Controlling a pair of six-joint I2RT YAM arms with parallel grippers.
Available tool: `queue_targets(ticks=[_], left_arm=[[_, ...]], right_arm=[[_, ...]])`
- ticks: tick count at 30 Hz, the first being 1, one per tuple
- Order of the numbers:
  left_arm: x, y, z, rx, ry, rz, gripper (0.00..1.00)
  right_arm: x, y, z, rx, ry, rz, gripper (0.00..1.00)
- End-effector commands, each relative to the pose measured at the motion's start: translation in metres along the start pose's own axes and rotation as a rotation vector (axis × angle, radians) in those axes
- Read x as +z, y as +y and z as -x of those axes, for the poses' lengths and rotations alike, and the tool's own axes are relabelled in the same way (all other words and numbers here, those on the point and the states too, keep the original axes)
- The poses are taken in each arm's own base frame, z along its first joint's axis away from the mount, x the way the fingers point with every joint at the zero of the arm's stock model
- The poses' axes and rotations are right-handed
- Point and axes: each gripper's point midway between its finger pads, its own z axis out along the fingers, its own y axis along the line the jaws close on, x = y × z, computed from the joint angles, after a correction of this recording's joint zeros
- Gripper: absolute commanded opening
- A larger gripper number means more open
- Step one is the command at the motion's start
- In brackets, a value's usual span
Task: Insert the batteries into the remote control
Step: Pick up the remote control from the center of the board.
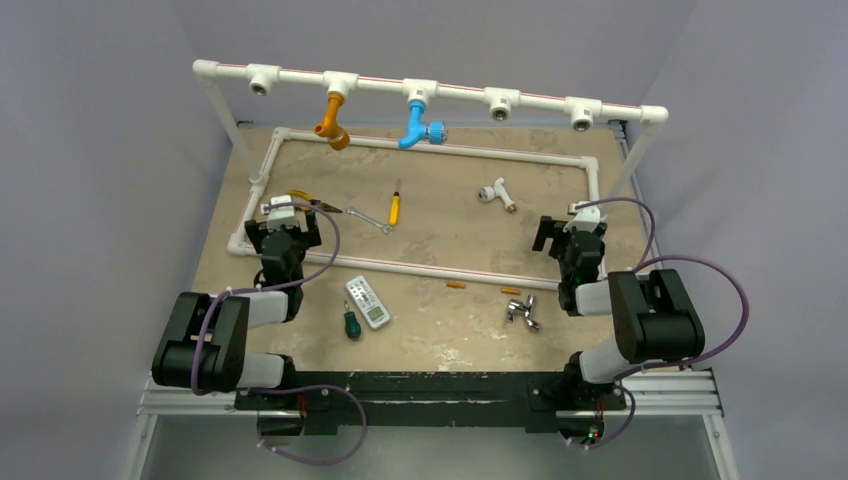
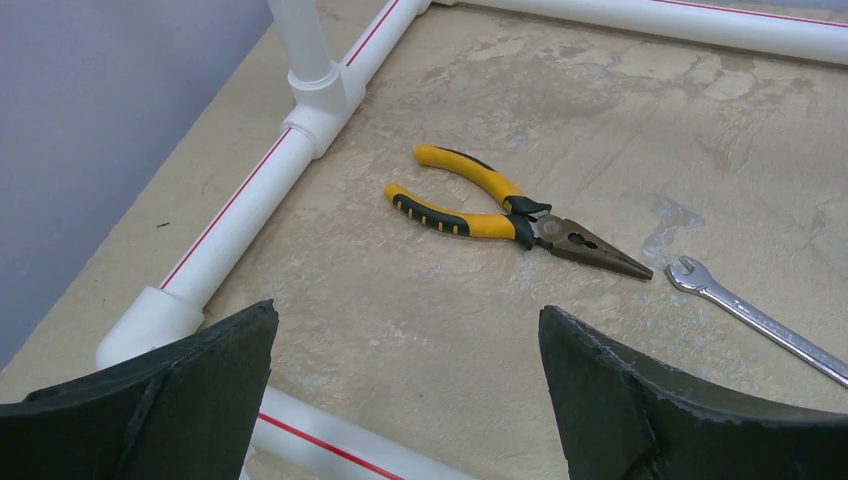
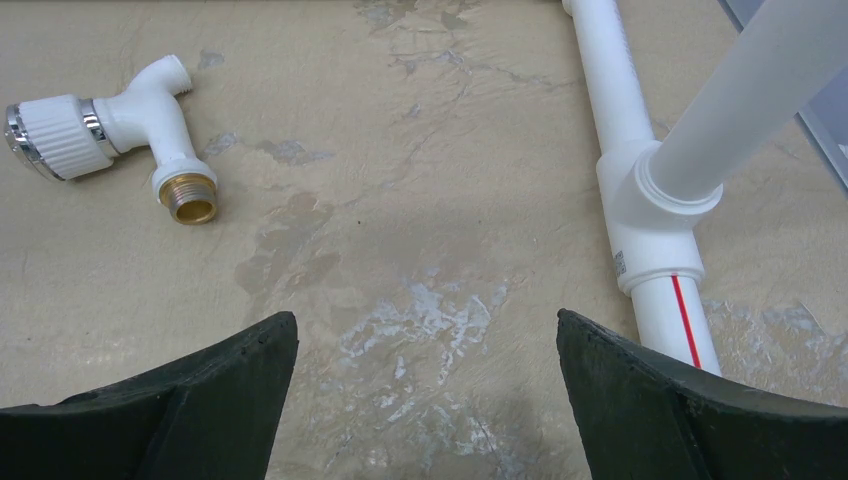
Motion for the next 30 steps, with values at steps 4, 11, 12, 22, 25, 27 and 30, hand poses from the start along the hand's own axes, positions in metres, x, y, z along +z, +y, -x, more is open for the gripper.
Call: queue_targets(ticks=[4, 11, 12, 22, 25, 27, 30], left_arm=[[0.005, -0.003, 0.02, -0.036, -0.054, -0.006, 1.0], [-0.002, -0.006, 0.024, -0.017, -0.086, -0.018, 1.0], [-0.008, -0.01, 0.031, 0.012, -0.115, -0.033, 1.0], [-0.063, -0.015, 0.073, -0.121, -0.094, 0.063, 1.0], [-0.076, -0.014, 0.075, -0.253, 0.032, 0.082, 1.0], [-0.087, -0.019, 0.076, -0.305, 0.128, 0.06, 1.0], [-0.1, -0.031, 0.087, -0.342, 0.215, -0.012, 1.0]], right_arm=[[0.002, -0.003, 0.019, 0.022, -0.069, -0.022, 0.99], [-0.003, -0.006, 0.023, 0.028, -0.09, -0.032, 0.99], [-0.005, -0.007, 0.028, 0.033, -0.099, -0.039, 0.99], [-0.039, -0.015, 0.069, 0.107, -0.106, -0.08, 0.99], [-0.051, -0.006, 0.076, 0.192, -0.096, -0.039, 0.99], [-0.057, 0.007, 0.075, 0.239, -0.032, 0.015, 0.99], [-0.064, 0.024, 0.072, 0.182, 0.077, 0.048, 0.99]])
